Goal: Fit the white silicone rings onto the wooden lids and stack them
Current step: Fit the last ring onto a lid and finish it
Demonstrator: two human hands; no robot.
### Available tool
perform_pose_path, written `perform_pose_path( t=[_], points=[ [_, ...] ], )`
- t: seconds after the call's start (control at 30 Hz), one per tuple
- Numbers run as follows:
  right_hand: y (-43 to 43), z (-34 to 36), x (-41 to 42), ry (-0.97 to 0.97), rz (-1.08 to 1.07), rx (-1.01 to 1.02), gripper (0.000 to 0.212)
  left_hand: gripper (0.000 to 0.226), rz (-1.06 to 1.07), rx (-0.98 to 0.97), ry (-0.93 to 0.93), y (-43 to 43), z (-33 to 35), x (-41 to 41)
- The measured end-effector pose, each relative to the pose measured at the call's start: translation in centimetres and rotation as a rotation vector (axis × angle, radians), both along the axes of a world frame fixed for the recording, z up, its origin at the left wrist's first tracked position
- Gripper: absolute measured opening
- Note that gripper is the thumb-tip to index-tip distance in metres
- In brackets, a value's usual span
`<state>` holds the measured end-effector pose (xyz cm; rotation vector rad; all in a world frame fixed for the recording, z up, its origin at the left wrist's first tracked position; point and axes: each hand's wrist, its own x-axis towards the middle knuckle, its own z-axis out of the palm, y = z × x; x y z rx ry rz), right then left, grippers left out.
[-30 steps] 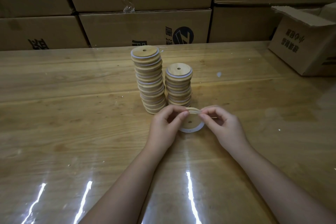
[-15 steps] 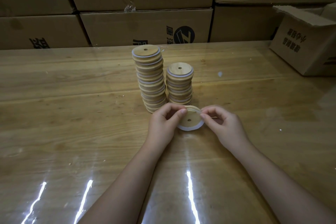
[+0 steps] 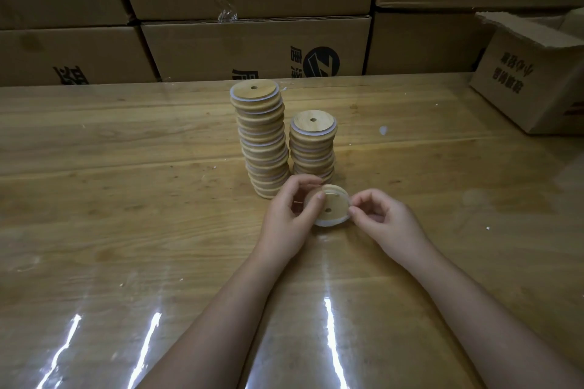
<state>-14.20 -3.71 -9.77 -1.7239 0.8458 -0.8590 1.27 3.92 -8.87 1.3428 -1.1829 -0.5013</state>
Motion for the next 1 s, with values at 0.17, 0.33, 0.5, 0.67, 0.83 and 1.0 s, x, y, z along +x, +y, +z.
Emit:
perform_pose_path(
  t=[0.17,0.33,0.5,0.67,0.83,1.0],
  points=[
    [0.12,-0.20,0.01,0.013,0.007,-0.023,0.025,0.025,-0.006,-0.019,-0.204,-0.02,0.00,-0.26],
    [0.79,0.41,-0.08,-0.052,-0.035,-0.217,0.028,0.019,-0.052,-0.015,-0.236,0.13,-0.08,-0.35],
    [0.77,0.60,0.03,-0.018,-0.036,-0.295,0.013,0.020,-0.008,0.048,-0.067,-0.05,-0.17,0.10],
    [0.70,0.46,0.04,0.030,-0.039,-0.282,0.007,0.020,-0.007,0.079,-0.008,-0.10,-0.04,0.12],
    [0.47,0.35,-0.04,0.052,-0.074,-0.155,0.014,0.020,0.000,0.079,0.019,-0.18,-0.08,0.12],
    [0.24,0.39,0.06,0.074,-0.084,-0.135,0.024,0.020,-0.010,0.077,0.031,-0.09,-0.04,0.16]
  ],
)
